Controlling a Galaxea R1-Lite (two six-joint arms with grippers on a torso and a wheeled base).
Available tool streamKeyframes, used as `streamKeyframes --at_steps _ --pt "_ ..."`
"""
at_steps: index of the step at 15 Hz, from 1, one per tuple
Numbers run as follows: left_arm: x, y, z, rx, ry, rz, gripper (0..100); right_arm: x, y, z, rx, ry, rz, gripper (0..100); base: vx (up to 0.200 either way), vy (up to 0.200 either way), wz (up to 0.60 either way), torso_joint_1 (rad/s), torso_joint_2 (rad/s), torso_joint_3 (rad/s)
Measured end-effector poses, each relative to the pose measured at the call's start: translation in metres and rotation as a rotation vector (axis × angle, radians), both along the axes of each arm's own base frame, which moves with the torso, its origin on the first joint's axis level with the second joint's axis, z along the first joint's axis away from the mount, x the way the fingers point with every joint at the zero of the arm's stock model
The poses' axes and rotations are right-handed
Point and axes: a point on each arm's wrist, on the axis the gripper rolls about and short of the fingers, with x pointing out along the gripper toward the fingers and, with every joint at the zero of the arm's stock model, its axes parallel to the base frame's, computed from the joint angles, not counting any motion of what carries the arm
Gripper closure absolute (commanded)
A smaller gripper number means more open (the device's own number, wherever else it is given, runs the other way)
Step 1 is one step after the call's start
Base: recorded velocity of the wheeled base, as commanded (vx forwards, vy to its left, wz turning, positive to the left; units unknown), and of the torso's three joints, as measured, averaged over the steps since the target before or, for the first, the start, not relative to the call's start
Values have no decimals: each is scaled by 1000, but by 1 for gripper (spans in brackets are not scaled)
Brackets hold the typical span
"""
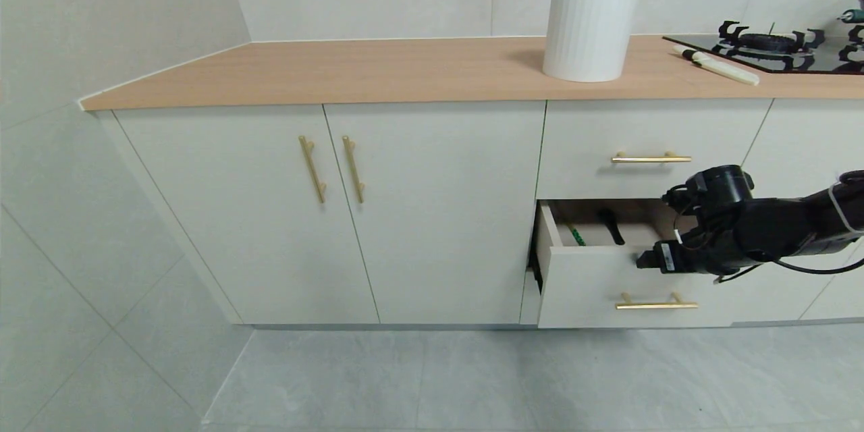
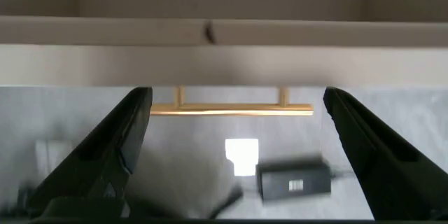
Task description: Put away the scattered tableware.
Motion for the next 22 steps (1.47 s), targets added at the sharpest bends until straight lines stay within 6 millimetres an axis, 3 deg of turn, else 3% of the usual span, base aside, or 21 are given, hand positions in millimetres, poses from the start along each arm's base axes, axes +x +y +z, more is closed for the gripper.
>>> streamKeyframes --at_steps 9,17,22 --pt "0 0 0 0 0 0 0 47 2 -10 12 -155 -5 0 0 0 0 0 0 0" --pt "0 0 0 0 0 0 0 81 10 -41 -24 -447 -98 0 0 0 0 0 0 0" --pt "0 0 0 0 0 0 0 90 12 -54 6 -479 -135 0 0 0 0 0 0 0"
